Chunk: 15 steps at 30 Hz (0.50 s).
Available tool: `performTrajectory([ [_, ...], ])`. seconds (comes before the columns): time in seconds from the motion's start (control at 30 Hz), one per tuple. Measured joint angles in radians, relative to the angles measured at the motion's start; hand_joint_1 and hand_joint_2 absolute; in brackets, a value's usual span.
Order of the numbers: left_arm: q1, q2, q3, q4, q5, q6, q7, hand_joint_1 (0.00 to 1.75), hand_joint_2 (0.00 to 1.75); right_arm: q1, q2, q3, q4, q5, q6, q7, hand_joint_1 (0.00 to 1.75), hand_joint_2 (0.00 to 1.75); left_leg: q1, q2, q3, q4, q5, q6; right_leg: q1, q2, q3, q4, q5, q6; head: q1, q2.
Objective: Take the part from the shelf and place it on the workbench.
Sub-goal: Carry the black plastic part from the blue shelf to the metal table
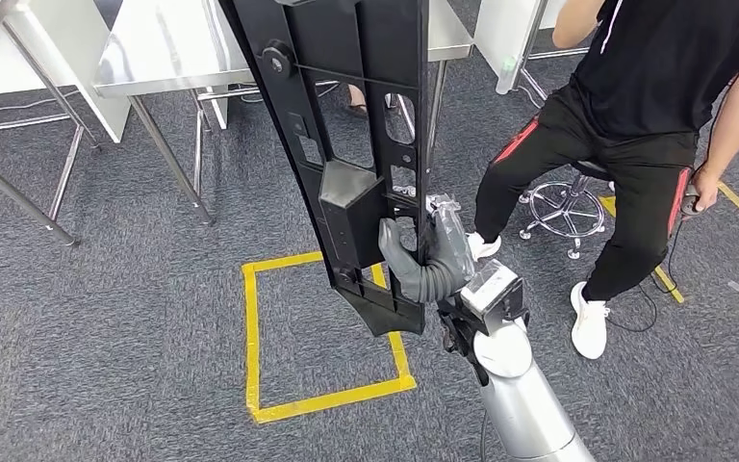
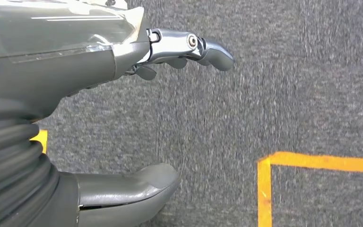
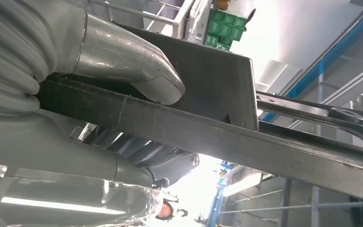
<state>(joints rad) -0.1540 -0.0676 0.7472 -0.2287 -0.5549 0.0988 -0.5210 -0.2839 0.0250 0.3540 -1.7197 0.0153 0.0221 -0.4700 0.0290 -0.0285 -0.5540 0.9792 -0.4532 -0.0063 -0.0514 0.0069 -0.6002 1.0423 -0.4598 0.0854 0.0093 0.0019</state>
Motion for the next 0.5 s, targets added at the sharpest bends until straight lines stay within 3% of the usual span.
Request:
performTrajectory([
  [0.03, -0.001, 0.002, 0.0, -0.001, 0.0, 0.001, 0.001, 0.0, 1.75, 0.001, 0.001, 0.0, 0.001, 0.0, 0.0, 0.0, 1.75, 1.75, -0.001, -0.001, -0.006, 0.014, -0.009, -0.008, -0.001, 0.003, 0.007, -0.013, 0.0, -0.007, -0.001, 0.0],
  [0.1, -0.001, 0.003, 0.0, -0.001, 0.0, 0.005, 0.002, 0.0, 1.75, 0.003, 0.003, -0.001, 0.002, 0.0, 0.0, 0.001, 1.75, 1.75, 0.001, -0.004, -0.014, 0.025, -0.016, -0.013, 0.002, 0.006, 0.001, -0.001, -0.008, -0.031, -0.005, 0.0],
  [0.2, -0.002, 0.003, 0.0, -0.001, 0.0, 0.007, 0.003, 0.0, 1.75, 0.002, 0.005, -0.001, 0.003, 0.001, 0.0, 0.0, 1.75, 1.75, 0.007, 0.01, -0.035, 0.072, -0.041, -0.019, 0.005, 0.005, 0.005, 0.001, -0.014, -0.049, -0.006, 0.0],
  [0.3, -0.002, 0.001, -0.001, -0.001, 0.0, 0.006, 0.003, 0.0, 1.75, 0.001, 0.006, -0.001, 0.003, 0.001, 0.0, 0.0, 1.75, 1.75, 0.007, 0.025, -0.142, 0.263, -0.116, -0.018, 0.014, 0.001, 0.011, 0.001, -0.021, -0.063, -0.006, 0.0],
  [0.33, -0.001, 0.001, -0.001, -0.001, 0.0, 0.007, 0.003, 0.0, 1.75, 0.001, 0.006, -0.001, 0.003, 0.001, 0.0, 0.0, 1.75, 1.75, 0.006, 0.026, -0.176, 0.312, -0.124, -0.014, 0.019, 0.001, 0.013, 0.001, -0.023, -0.066, -0.006, 0.0],
  [0.37, 0.0, 0.001, -0.001, -0.001, 0.0, 0.007, 0.003, 0.0, 1.75, 0.001, 0.006, -0.001, 0.004, 0.001, 0.0, 0.0, 1.75, 1.75, 0.004, 0.026, -0.194, 0.326, -0.113, -0.008, 0.023, 0.0, 0.016, 0.001, -0.026, -0.07, -0.006, 0.0],
  [0.4, 0.0, 0.001, -0.001, -0.001, 0.0, 0.007, 0.003, 0.0, 1.75, 0.001, 0.006, -0.001, 0.004, 0.001, 0.0, 0.0, 1.75, 1.75, 0.0, 0.026, -0.191, 0.301, -0.083, 0.001, 0.028, 0.0, 0.021, 0.001, -0.029, -0.074, -0.006, 0.0],
  [0.47, -0.001, 0.002, -0.001, -0.001, 0.0, 0.007, 0.003, 0.0, 1.75, 0.0, 0.007, -0.001, 0.004, 0.001, 0.0, 0.0, 1.75, 1.75, -0.013, 0.026, -0.142, 0.176, -0.004, 0.029, 0.034, 0.001, 0.032, 0.0, -0.036, -0.079, -0.006, 0.0],
  [0.5, -0.001, 0.002, -0.001, -0.001, 0.0, 0.007, 0.003, 0.0, 1.75, 0.0, 0.007, -0.001, 0.004, 0.001, 0.0, 0.0, 1.75, 1.75, -0.021, 0.028, -0.116, 0.118, 0.02, 0.042, 0.037, 0.001, 0.035, -0.001, -0.039, -0.079, -0.005, 0.0],
])
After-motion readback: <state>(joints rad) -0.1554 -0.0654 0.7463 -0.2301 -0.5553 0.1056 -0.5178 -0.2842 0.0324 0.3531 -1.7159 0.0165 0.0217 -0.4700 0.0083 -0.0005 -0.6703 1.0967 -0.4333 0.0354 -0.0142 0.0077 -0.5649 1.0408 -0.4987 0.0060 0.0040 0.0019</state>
